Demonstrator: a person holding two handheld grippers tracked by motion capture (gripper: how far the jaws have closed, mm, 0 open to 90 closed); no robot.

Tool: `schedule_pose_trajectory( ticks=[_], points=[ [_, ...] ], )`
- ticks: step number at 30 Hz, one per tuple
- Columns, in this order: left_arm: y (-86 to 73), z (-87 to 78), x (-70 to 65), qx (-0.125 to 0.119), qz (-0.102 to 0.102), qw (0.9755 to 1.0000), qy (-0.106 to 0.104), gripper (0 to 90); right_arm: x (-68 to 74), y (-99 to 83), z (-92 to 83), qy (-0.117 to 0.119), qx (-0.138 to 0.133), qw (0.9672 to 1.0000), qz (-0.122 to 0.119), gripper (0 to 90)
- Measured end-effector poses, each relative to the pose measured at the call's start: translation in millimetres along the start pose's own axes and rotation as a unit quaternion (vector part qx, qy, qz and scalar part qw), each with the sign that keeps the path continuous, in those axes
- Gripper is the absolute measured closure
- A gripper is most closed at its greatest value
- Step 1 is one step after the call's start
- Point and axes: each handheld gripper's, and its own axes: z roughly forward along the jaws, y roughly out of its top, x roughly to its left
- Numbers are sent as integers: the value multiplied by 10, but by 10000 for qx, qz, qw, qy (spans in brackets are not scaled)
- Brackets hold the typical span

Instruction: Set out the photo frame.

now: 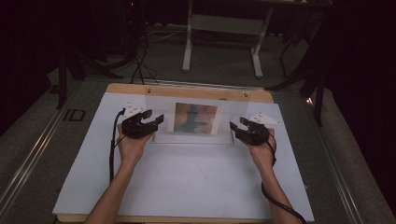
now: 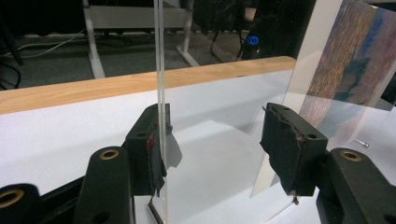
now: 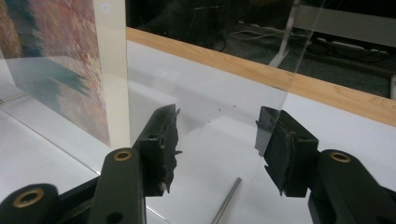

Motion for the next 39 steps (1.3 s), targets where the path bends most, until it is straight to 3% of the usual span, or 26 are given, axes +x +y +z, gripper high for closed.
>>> schedule_pose_trajectory(
  ticks=[9, 27, 34, 39],
  points=[
    [-1, 17, 76, -72, -118, 9998, -118, 416, 48, -12, -50, 1, -41, 9999, -99, 501],
    [-46, -26, 77, -69, 18, 9997, -226, 410, -18, -56, -79, 278, -91, 9992, -257, 504],
    [-48, -44, 73, -37, 81, 9998, -166, 410, -69, -69, -111, 278, -84, 9994, -188, 483],
    [-39, -110, 131, -188, -9, 9997, -150, 391, -115, -76, -136, 266, -110, 9996, -71, 476]
  ],
)
